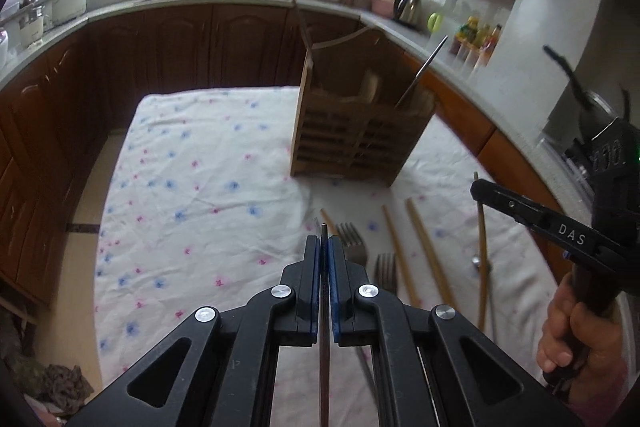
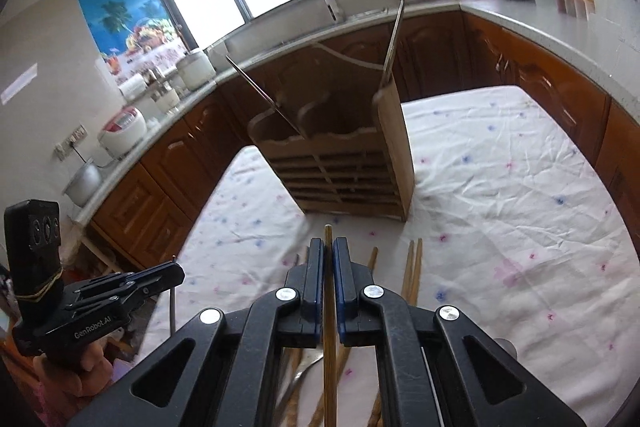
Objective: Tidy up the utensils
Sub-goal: 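Lift both held chopsticks and lower them into the wooden holder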
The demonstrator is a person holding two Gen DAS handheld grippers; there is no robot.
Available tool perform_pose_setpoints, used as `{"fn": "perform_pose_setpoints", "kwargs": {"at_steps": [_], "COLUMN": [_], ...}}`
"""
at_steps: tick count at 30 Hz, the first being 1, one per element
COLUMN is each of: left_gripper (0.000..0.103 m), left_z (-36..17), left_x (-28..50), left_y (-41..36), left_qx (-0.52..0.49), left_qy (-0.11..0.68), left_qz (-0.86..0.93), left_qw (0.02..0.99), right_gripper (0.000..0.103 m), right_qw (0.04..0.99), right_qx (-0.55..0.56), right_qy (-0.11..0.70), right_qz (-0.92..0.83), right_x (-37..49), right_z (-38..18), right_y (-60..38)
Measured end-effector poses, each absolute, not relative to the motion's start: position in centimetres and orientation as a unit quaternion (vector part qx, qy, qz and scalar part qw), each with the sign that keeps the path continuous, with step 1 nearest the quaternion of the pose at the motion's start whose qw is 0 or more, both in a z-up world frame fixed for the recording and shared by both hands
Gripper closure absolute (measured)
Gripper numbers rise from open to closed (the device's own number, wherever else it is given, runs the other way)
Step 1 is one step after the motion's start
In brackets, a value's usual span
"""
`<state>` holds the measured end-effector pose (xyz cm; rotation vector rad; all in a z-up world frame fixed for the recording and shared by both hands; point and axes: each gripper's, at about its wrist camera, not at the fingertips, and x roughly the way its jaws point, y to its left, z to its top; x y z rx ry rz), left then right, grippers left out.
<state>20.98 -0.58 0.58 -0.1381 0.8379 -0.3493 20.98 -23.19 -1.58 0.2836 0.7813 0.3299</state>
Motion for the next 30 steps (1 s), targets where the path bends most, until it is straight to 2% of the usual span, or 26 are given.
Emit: {"fn": "perform_pose_setpoints", "kwargs": {"at_steps": [13, 30], "left_gripper": [0.101, 0.101], "left_z": [5.4, 6.9], "left_x": [15.1, 13.2], "left_y": [1.9, 4.3], "left_qx": [-0.078, -0.115], "left_qy": [0.342, 0.29], "left_qz": [-0.176, -0.17], "left_qw": [0.92, 0.935], "right_gripper": [0.098, 0.098], "right_qw": [0.926, 0.941], "right_qx": [0.129, 0.135], "right_qy": [0.315, 0.268], "right_qz": [0.166, 0.158], "right_x": [16.9, 15.1], "right_z": [3.8, 6.3], "right_y": [-24.0, -25.2]}}
